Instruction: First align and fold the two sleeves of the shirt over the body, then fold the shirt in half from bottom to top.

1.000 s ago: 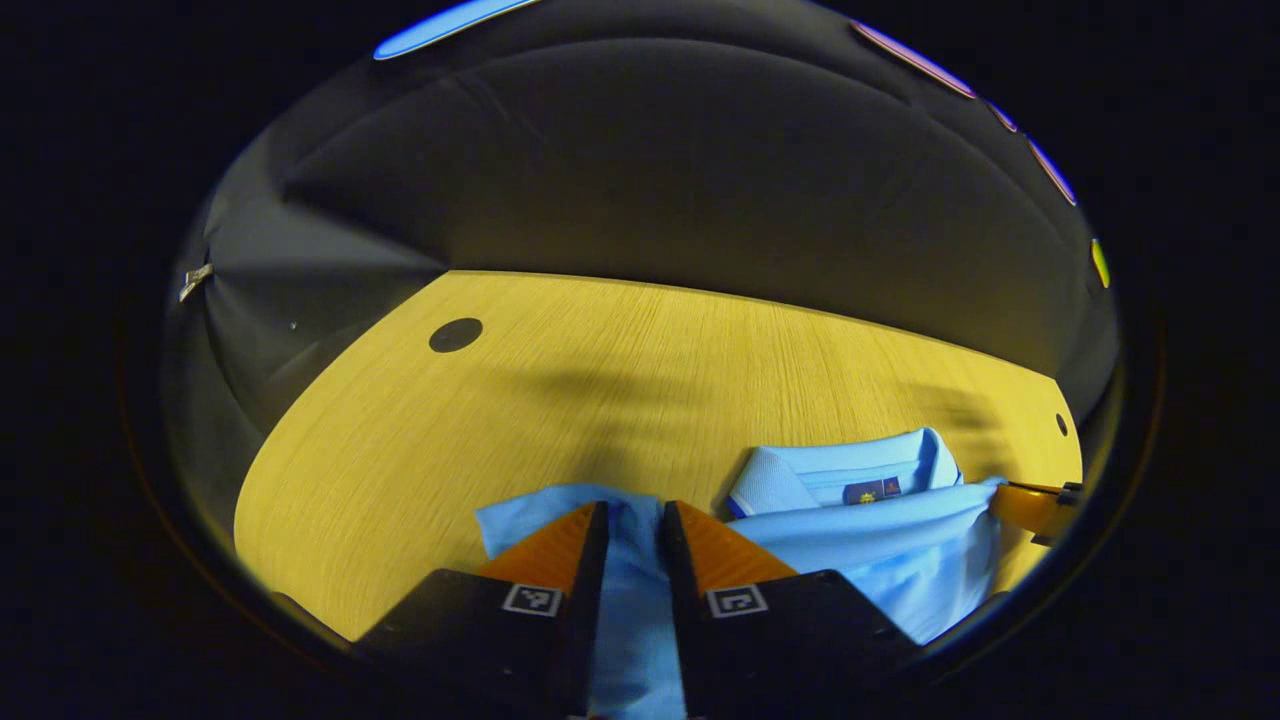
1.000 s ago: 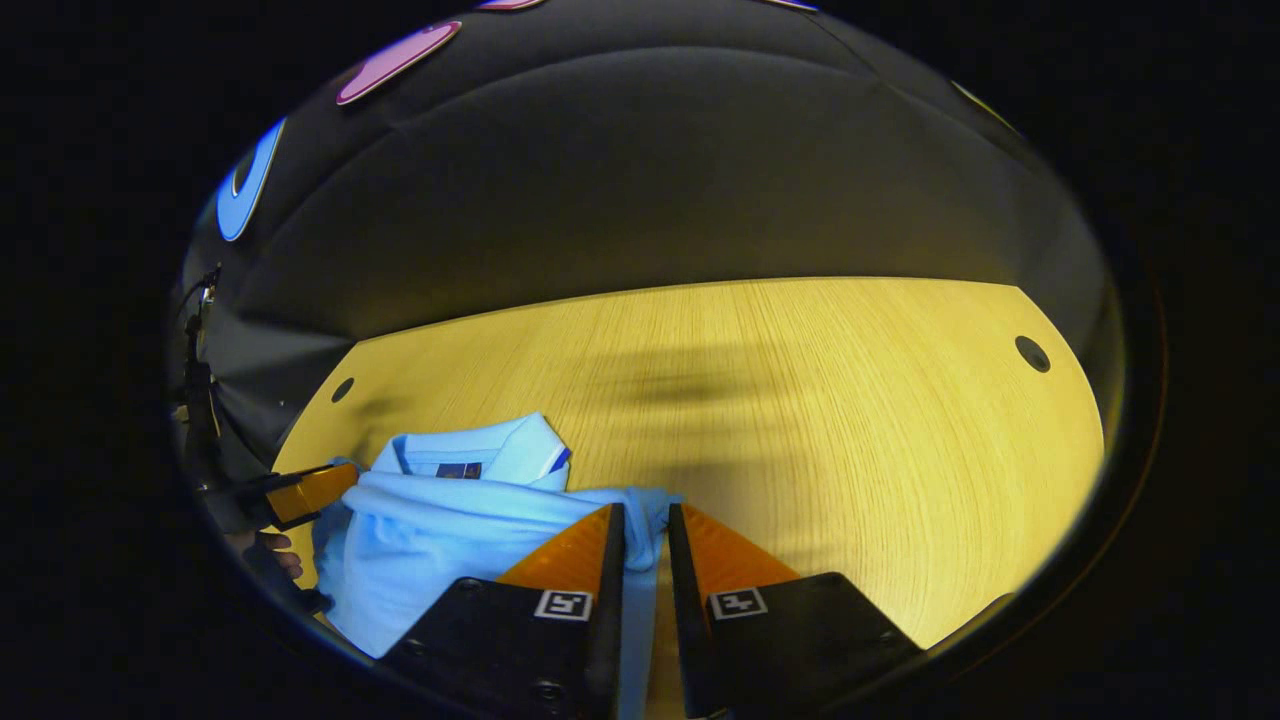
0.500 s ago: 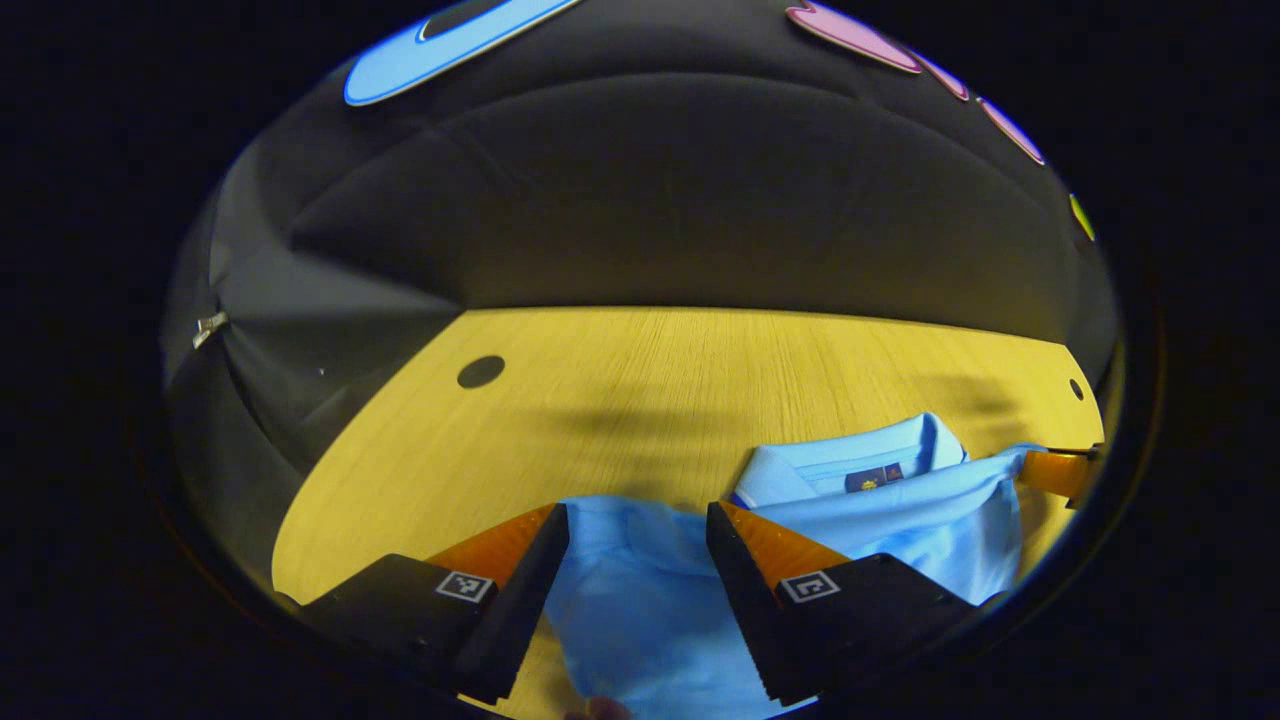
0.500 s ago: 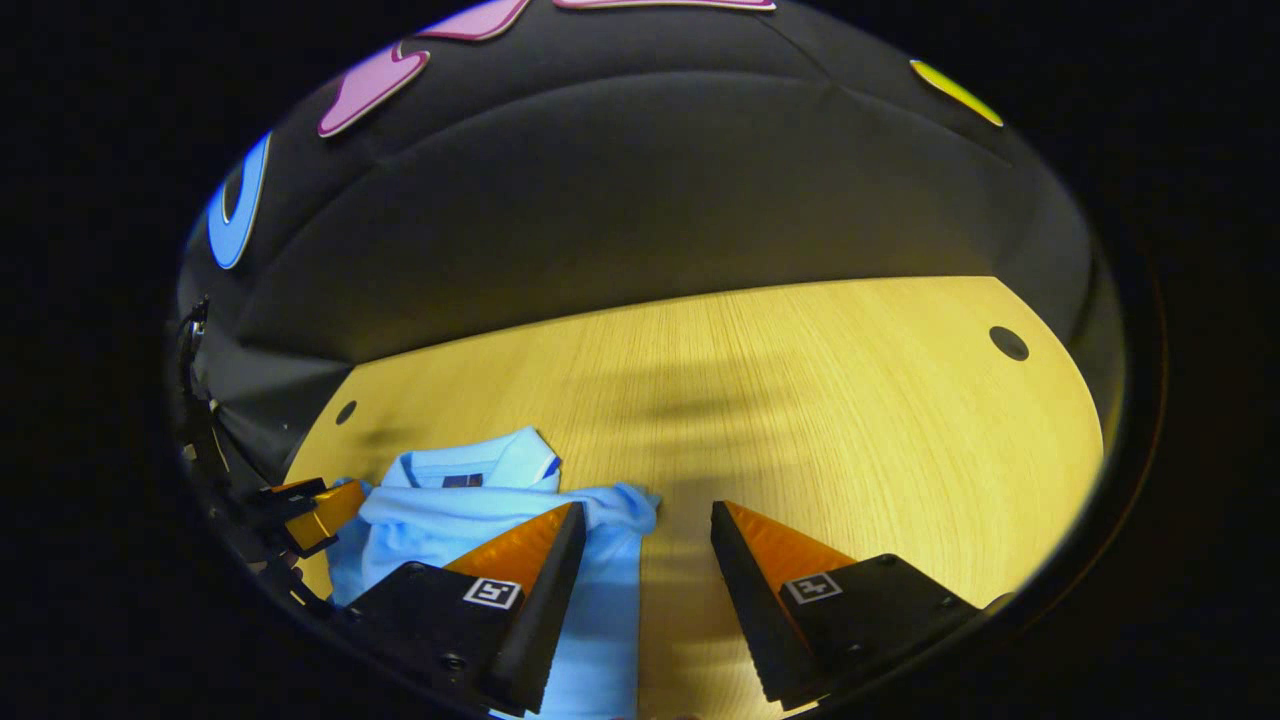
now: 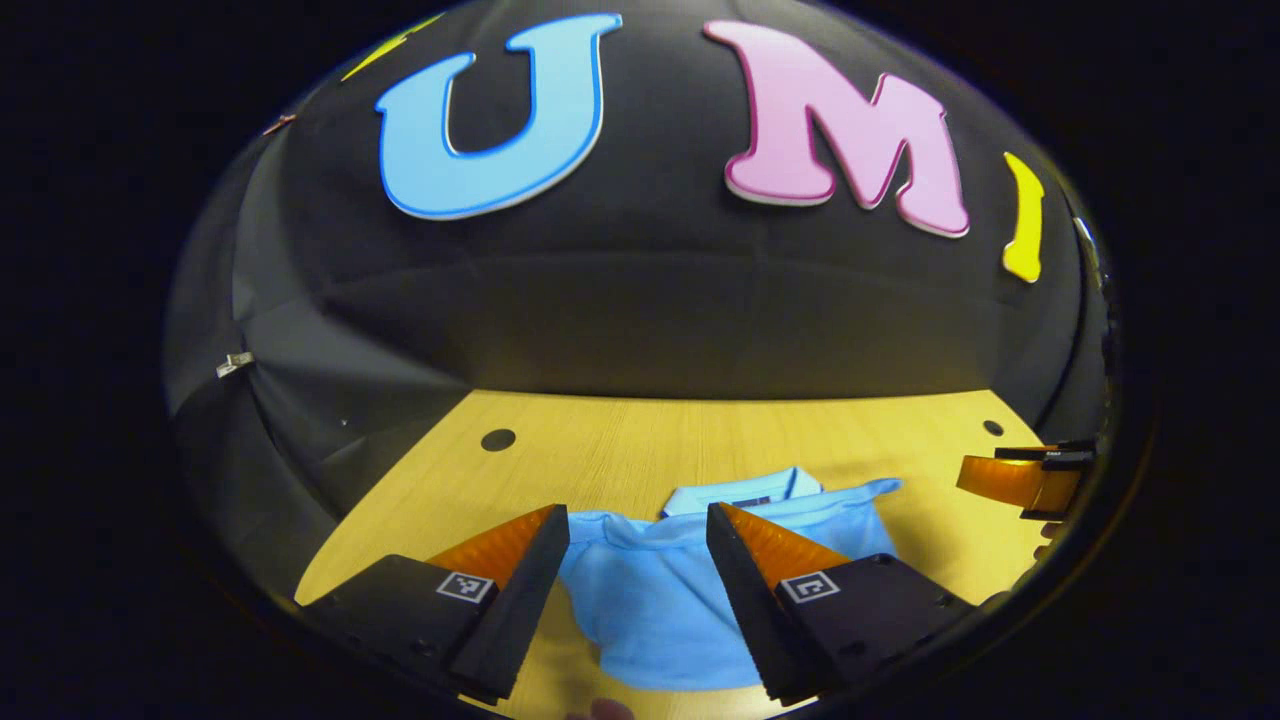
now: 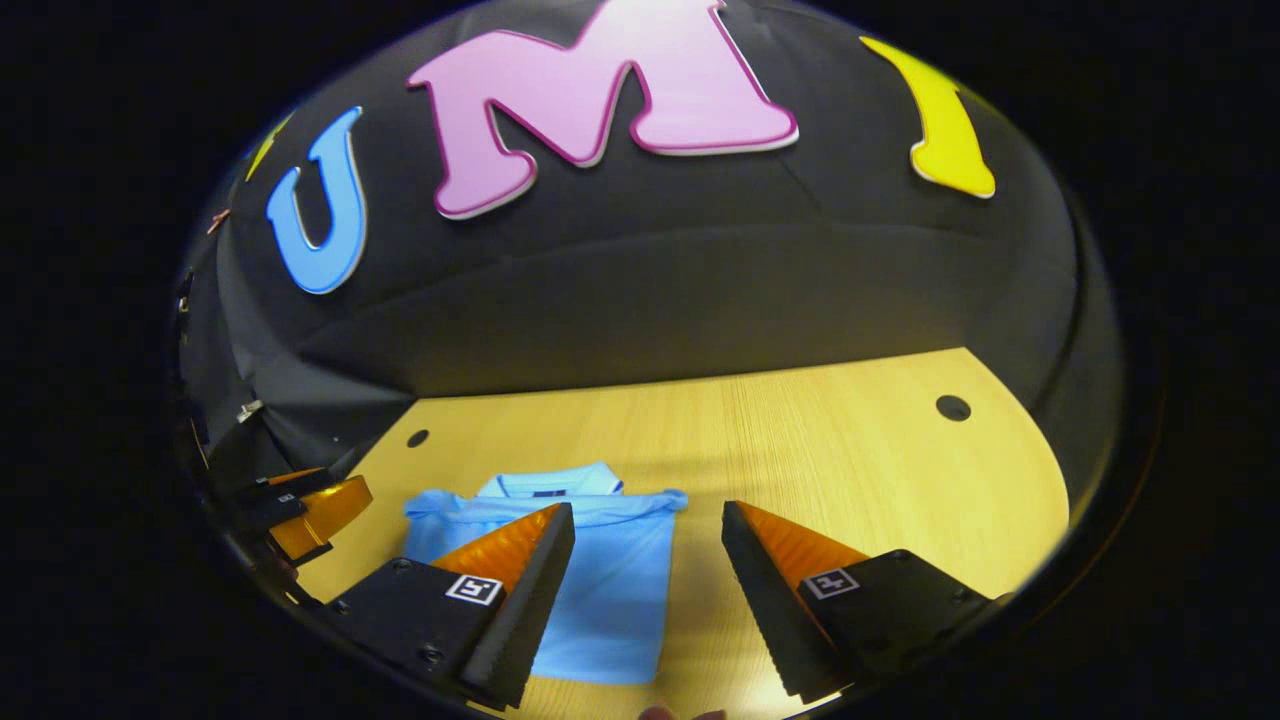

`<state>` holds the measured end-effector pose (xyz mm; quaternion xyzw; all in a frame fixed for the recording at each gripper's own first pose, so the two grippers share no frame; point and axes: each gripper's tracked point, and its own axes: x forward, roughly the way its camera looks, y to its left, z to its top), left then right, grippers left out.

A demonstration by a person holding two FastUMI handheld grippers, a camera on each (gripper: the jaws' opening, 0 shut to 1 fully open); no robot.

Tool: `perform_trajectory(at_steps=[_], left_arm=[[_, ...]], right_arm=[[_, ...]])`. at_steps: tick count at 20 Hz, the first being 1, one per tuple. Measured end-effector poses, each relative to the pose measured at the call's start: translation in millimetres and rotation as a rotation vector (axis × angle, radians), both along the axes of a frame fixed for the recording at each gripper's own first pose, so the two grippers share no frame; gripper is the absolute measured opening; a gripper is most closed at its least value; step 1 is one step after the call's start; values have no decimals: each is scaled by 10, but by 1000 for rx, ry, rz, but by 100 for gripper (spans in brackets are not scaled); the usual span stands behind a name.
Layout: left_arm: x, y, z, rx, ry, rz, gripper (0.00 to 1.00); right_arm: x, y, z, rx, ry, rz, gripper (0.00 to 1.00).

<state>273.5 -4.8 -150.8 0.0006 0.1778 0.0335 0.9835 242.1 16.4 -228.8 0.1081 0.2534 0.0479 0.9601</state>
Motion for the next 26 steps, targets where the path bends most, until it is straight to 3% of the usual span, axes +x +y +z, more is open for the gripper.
perform_trajectory(at_steps=[1, 2, 3, 6, 13, 21, 26], left_arm=[[-171, -29, 136, -7, -21, -7, 89], [-357, -80, 264, -12, -46, -16, 89], [-535, -101, 397, -9, -70, -27, 89], [-1046, -180, 737, 2, -122, -55, 89], [-2066, -385, 1185, -39, -162, -109, 88], [-2637, -360, 1459, -62, -203, -109, 88], [-2674, -387, 1552, -37, -230, -130, 89]], right_arm=[[-96, 7, 204, -12, -37, 4, 93], [-208, 24, 401, -23, -74, 11, 84], [-352, 43, 586, -27, -106, 18, 93], [-807, 189, 1072, -5, -175, 48, 93], [-1556, 354, 1697, -17, -264, 94, 94], [-2225, 593, 2099, 21, -304, 107, 93], [-2289, 605, 2134, 9, -310, 97, 94]])
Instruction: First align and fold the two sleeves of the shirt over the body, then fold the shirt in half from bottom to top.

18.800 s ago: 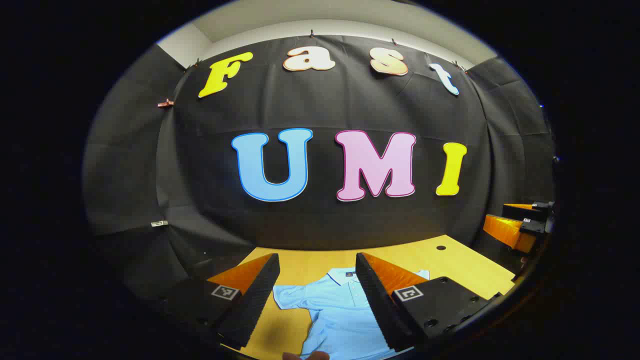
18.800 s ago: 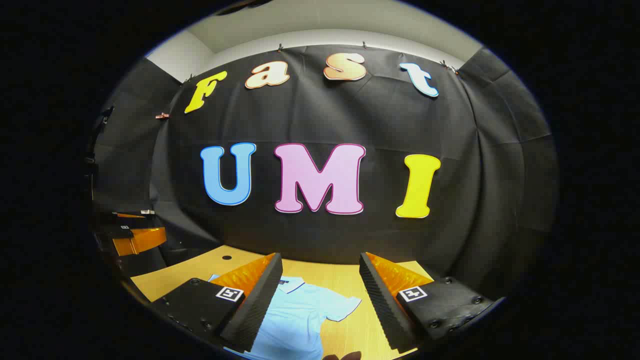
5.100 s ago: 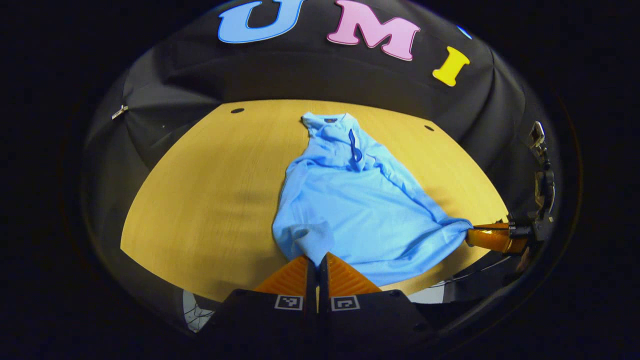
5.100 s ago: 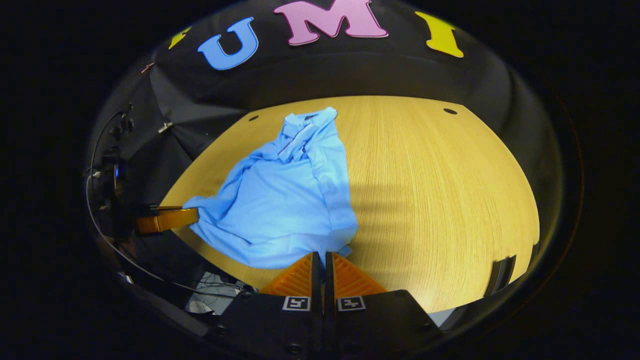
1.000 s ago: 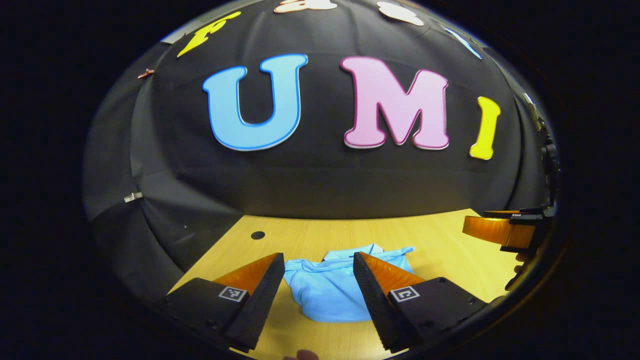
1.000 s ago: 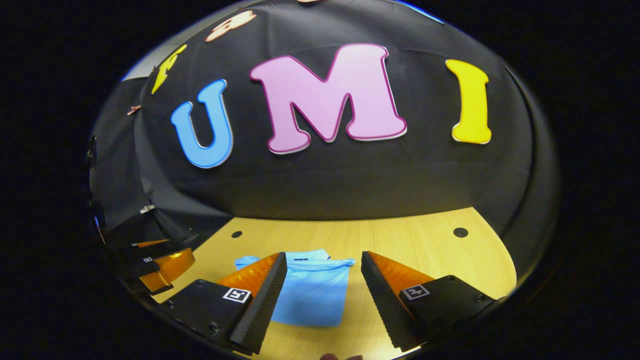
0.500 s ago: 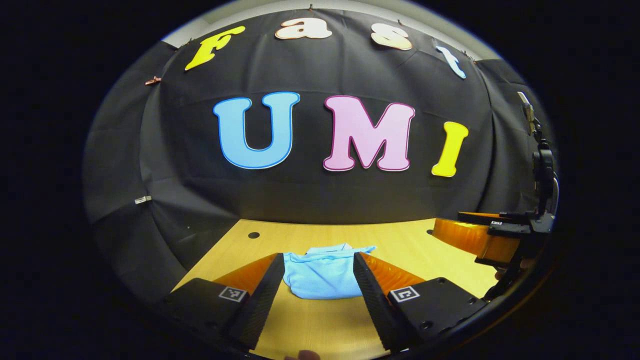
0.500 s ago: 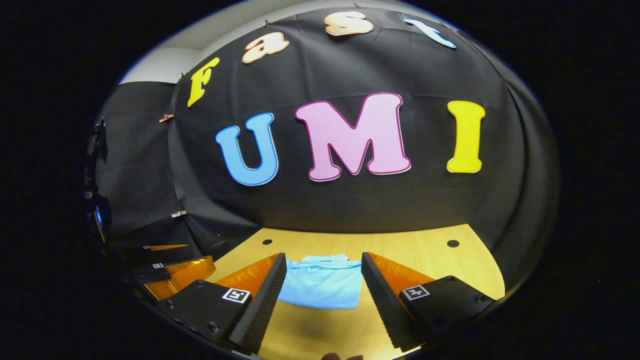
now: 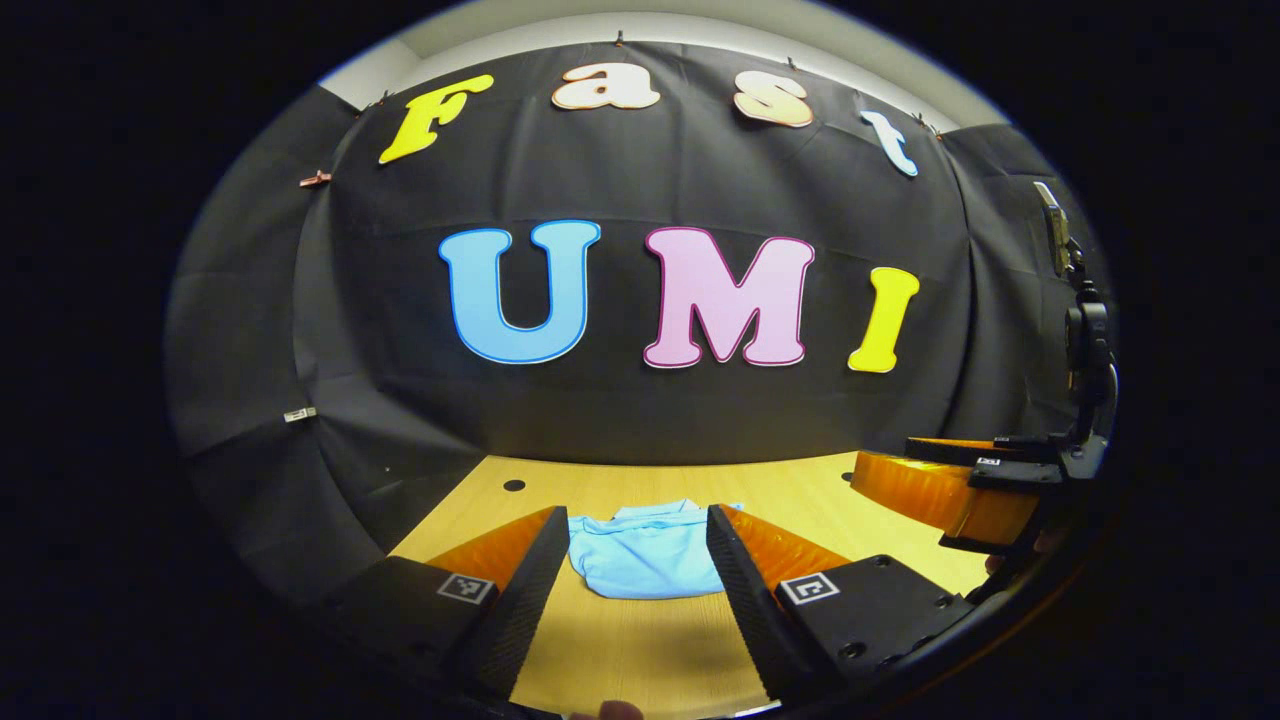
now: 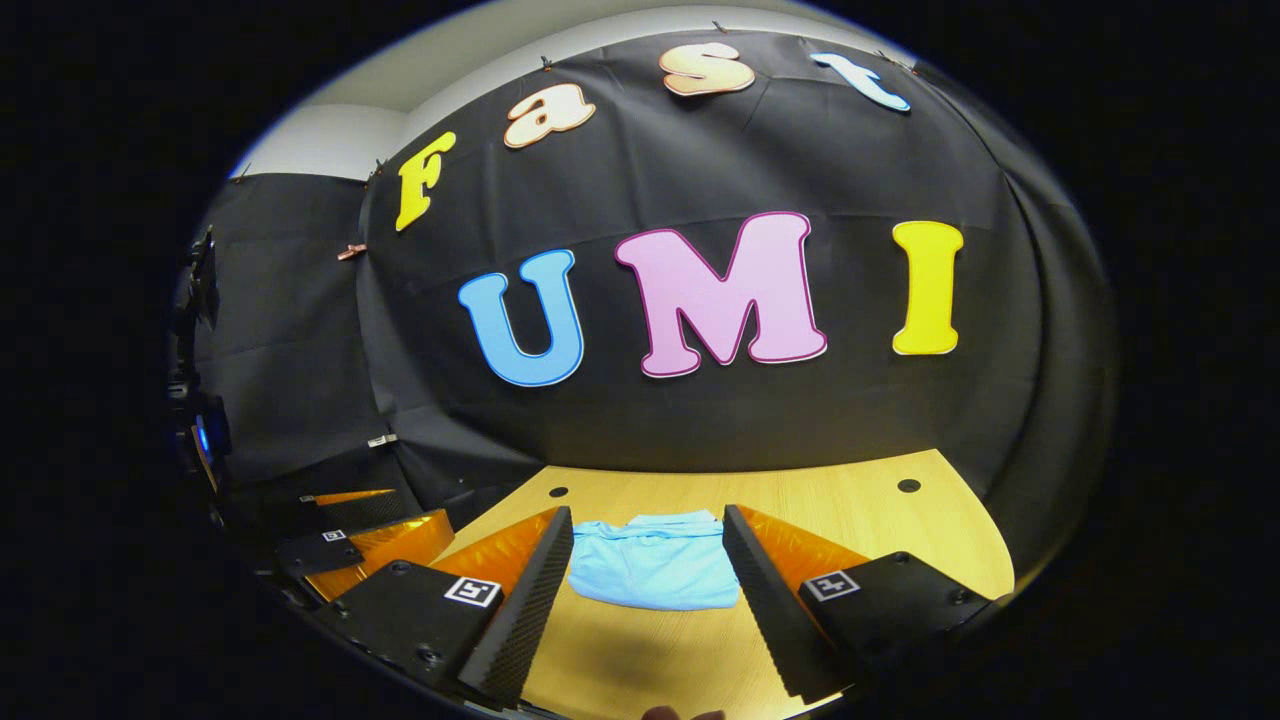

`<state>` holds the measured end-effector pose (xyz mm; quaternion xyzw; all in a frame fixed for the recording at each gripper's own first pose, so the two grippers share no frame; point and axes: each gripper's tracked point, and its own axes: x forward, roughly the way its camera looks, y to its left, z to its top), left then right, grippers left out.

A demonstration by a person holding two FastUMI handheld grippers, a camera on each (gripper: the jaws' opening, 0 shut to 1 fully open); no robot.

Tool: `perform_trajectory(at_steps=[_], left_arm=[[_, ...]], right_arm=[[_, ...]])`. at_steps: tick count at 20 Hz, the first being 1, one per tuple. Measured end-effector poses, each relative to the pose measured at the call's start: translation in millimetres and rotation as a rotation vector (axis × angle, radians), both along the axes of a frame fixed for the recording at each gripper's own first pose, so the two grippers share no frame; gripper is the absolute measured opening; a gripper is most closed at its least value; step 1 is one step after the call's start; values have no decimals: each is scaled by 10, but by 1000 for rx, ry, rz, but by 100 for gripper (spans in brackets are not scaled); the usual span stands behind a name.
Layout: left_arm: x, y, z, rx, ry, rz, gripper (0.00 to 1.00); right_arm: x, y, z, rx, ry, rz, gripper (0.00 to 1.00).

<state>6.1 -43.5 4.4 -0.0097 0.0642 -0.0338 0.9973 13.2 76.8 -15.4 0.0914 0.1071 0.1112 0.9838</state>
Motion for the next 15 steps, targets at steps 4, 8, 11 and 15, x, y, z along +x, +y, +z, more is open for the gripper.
perform_trajectory(at_steps=[4, 8, 11, 15], left_arm=[[-25, -64, 21, 11, -6, -21, 88], [-4, -54, 7, 24, -4, -26, 88], [-20, -64, 21, 20, 6, -22, 88], [-8, -71, 12, 21, 10, -17, 88]], right_arm=[[4, -22, -26, -10, 6, -14, 94], [0, 10, -44, -15, 6, -11, 93], [0, 45, -75, -21, 12, -2, 93], [11, 62, -71, -25, 12, 1, 94]])
